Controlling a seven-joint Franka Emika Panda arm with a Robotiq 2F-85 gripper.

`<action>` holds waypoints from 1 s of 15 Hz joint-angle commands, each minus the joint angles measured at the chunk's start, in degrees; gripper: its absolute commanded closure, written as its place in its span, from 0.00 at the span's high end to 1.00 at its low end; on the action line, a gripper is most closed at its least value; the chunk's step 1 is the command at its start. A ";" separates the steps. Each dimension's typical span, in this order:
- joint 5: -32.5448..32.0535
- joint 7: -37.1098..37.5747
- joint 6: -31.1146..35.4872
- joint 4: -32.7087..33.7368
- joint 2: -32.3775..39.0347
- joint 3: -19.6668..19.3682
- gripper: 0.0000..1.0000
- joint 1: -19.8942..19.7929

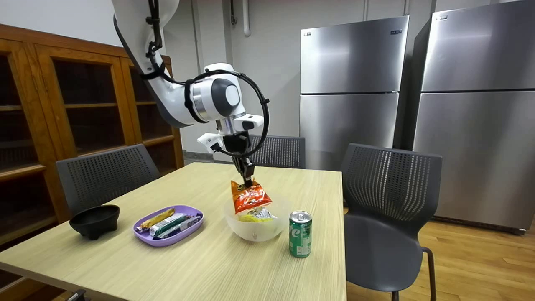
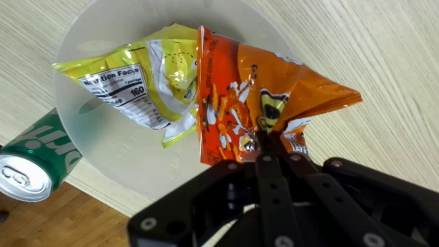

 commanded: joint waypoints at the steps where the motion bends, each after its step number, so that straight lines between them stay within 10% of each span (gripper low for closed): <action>1: 0.11 -0.29 0.44 0.08 -0.34 -0.47 0.27 0.80; 10: -2.95 0.18 6.35 -7.52 -6.53 -2.78 0.94 3.46; 15: -7.85 0.02 6.74 -13.70 -12.29 -4.39 1.00 4.97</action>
